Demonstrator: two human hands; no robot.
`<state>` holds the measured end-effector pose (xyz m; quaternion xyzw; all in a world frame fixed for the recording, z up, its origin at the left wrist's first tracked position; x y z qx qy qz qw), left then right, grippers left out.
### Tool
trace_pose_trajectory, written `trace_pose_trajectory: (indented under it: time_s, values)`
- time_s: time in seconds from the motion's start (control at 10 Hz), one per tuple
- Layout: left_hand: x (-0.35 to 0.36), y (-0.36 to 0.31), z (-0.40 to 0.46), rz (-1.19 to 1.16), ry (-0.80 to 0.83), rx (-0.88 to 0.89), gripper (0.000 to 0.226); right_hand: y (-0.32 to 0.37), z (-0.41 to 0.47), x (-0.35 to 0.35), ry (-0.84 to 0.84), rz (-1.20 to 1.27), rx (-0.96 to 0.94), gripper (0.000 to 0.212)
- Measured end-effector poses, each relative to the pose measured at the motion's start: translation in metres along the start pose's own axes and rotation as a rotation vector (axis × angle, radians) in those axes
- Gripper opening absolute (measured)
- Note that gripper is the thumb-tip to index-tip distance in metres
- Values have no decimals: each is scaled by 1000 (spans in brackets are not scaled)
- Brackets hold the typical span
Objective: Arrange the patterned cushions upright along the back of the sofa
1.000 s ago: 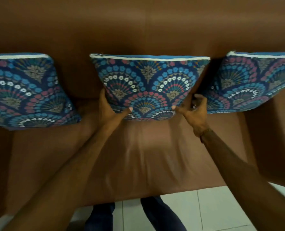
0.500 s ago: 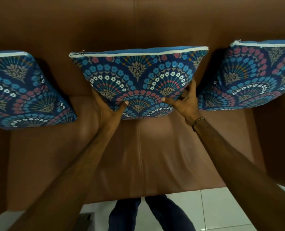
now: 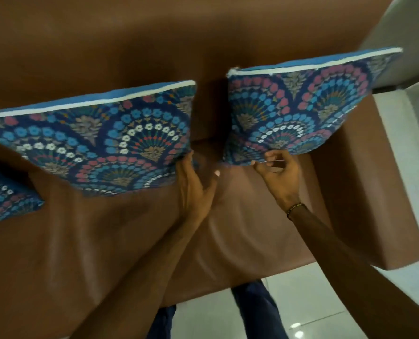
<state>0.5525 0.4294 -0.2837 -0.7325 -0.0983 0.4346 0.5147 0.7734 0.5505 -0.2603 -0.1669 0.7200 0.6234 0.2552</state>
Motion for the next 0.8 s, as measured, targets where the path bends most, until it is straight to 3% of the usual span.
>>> trace_pose_trajectory:
  time_s: [0.1,0.2,0.3,0.4,0.6,0.7,0.8]
  values:
    - [65,-47,9,-134,74,26,101,-16,73,-78,-141,34,20,49]
    - [97,-70,20,-198,71,25,115,-16,123,-100,-82,122,32,71]
    - [121,-87,34,-151,-31,69,129,-6,175,-92,141,197,41,111]
    - [126,-89,34,-144,-67,60,131,-5,186,-82,222,240,51,117]
    - [128,-93,35,-99,-26,48,130,-36,170,-86,72,262,120,103]
    - [107,-102,36,-103,-10,75,129,-31,147,-83,0,218,144,103]
    - [54,-115,17,-97,-46,92,114,4,105,-80,61,164,149,108]
Point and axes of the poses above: each hand's wrist, its own z-axis towards the middle knuckle, its own x-axis out of the palm, y = z × x, the point moved 8 cm from there along z, towards the middle knuckle, and after that the axes turned 14 degrees about -y, right-handed, at the moved point
